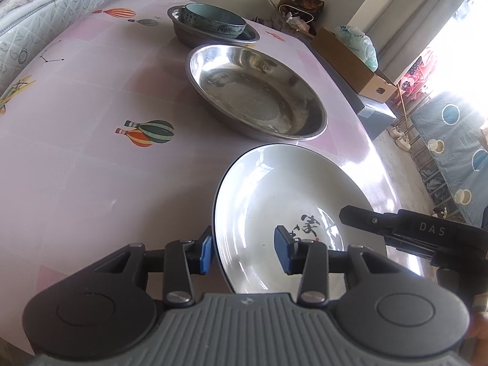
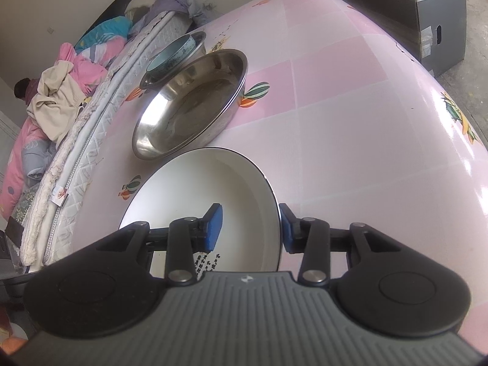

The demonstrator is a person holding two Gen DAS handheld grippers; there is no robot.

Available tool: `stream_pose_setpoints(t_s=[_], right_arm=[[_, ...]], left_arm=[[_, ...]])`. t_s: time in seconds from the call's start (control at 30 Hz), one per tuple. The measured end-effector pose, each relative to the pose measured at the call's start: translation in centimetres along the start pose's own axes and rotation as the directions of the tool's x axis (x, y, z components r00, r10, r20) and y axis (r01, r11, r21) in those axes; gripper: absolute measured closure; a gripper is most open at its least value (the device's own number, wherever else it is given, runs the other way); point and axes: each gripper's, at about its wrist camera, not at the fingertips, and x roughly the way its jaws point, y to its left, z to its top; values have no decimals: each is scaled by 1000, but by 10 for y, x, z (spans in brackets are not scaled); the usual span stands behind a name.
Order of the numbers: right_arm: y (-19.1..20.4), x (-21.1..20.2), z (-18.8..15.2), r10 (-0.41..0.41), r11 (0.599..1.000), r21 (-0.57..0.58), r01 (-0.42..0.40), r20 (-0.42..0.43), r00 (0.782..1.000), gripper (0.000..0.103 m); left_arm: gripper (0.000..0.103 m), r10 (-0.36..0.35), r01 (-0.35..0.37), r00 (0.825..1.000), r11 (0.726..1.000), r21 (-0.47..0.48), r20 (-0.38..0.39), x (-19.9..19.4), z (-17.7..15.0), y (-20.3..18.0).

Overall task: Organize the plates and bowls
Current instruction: 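Close both tools on opposite rims of the white calligraphy plate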

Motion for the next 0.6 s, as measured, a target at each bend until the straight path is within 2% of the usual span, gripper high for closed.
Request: stream_pose_setpoints(t_s=[0.6], right_arm=[[17, 10, 4, 2, 999, -34, -3, -14, 1000, 63]], left_arm=[[59, 35, -35, 999, 999, -26, 17, -7, 1, 9]])
